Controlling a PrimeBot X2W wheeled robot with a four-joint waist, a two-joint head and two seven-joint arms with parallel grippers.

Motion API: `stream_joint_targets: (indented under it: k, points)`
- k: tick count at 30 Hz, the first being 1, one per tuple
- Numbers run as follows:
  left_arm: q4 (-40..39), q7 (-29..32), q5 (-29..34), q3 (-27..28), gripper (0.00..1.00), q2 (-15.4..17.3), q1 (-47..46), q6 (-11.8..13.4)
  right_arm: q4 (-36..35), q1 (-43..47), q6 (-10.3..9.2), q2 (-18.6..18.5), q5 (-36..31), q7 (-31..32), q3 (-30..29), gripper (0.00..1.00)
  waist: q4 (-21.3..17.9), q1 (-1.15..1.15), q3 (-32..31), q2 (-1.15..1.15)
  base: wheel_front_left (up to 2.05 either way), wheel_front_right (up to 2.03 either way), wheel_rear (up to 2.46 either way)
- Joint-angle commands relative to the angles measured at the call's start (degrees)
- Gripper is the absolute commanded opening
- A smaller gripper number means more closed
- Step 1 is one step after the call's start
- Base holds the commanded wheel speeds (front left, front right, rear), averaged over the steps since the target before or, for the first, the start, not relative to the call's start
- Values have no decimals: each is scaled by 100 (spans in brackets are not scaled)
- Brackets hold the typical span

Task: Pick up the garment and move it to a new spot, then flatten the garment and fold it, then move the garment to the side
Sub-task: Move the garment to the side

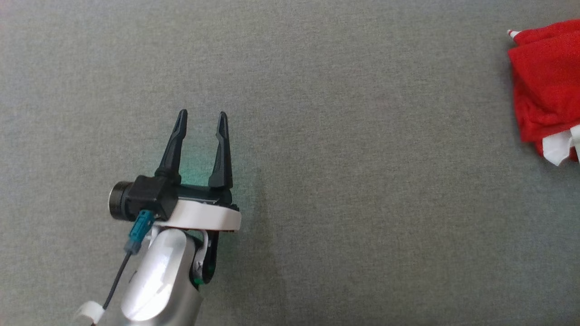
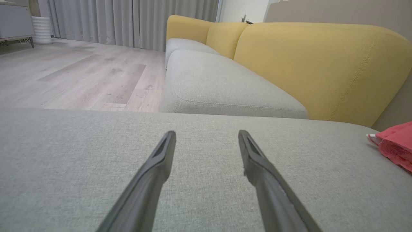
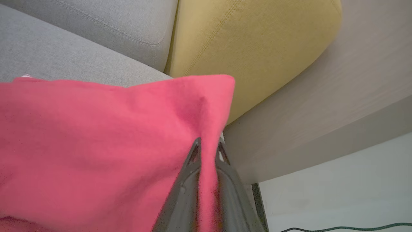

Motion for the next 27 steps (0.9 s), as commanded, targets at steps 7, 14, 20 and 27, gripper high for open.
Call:
stream_joint_targets:
  k: [7,14,20,27]
  points:
    - [-45,-29,13,233,100,48,-47,-44,-736,239,37,199,-205,164,-219,100,-37,0,-449,0,0,0,0]
    - [-142,-29,80,533,100,48,198,-9,-1620,145,37,974,-127,171,146,100,-91,0,-1039,0,0,0,0]
    - [-277,-29,191,813,100,48,386,-34,-2130,153,37,1788,118,-77,308,100,-84,0,-1325,0,0,0,0]
    - [-504,-29,207,987,100,48,664,-76,-2314,651,37,3261,400,-963,-33,100,59,0,-1559,0,0,0,0]
